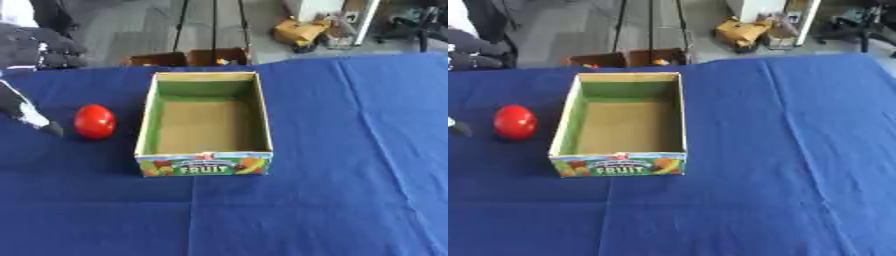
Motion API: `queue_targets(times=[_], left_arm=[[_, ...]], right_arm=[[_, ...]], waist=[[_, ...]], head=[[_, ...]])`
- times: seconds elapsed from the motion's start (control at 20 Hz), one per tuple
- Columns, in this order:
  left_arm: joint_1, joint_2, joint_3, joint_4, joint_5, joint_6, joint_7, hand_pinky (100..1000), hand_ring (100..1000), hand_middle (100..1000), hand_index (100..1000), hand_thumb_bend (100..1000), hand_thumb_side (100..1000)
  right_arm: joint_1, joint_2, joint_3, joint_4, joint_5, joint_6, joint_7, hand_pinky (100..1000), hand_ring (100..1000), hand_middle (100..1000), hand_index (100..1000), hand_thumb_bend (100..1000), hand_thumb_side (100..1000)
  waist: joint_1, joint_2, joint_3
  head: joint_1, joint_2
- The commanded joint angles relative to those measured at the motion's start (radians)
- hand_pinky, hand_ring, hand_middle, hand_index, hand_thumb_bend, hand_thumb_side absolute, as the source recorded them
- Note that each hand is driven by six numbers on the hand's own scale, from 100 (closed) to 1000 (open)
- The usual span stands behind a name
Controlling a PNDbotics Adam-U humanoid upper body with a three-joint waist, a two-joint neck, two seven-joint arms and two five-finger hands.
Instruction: Pick up objects on the table and place them in the box.
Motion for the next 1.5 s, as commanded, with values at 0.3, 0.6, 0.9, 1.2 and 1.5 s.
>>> queue_targets(times=[0.3,0.6,0.9,1.2,1.5], left_arm=[[-0.083,-0.069,0.025,0.195,-0.152,-0.104,-0.122,1000,1000,1000,1000,790,969],[-0.109,-0.1,0.047,0.293,-0.265,-0.096,-0.102,1000,1000,1000,1000,776,930],[-0.12,-0.115,0.062,0.343,-0.369,-0.076,-0.066,1000,1000,1000,1000,774,898],[-0.131,-0.122,0.074,0.356,-0.431,-0.052,-0.021,1000,1000,1000,1000,734,904],[-0.139,-0.127,0.091,0.376,-0.465,-0.024,0.003,1000,1000,994,1000,649,896]], right_arm=[[-0.008,-0.01,0.002,-0.015,-0.012,-0.012,0.003,695,784,590,799,100,851],[-0.01,-0.007,0.002,-0.015,-0.013,-0.016,0.008,696,785,588,799,100,851],[-0.012,-0.003,0.003,-0.015,-0.013,-0.018,0.012,697,787,586,799,100,850],[-0.011,0.0,0.005,-0.015,-0.014,-0.016,0.017,697,788,585,799,100,849],[-0.012,0.002,0.005,-0.015,-0.015,-0.017,0.021,698,790,583,800,100,850]], waist=[[-0.001,-0.003,-0.021],[-0.001,0.01,-0.032],[-0.001,0.019,-0.038],[0.0,0.022,-0.04],[0.002,0.027,-0.046]], head=[[0.024,-0.018],[0.036,-0.026],[0.043,-0.032],[0.049,-0.033],[0.053,-0.036]])
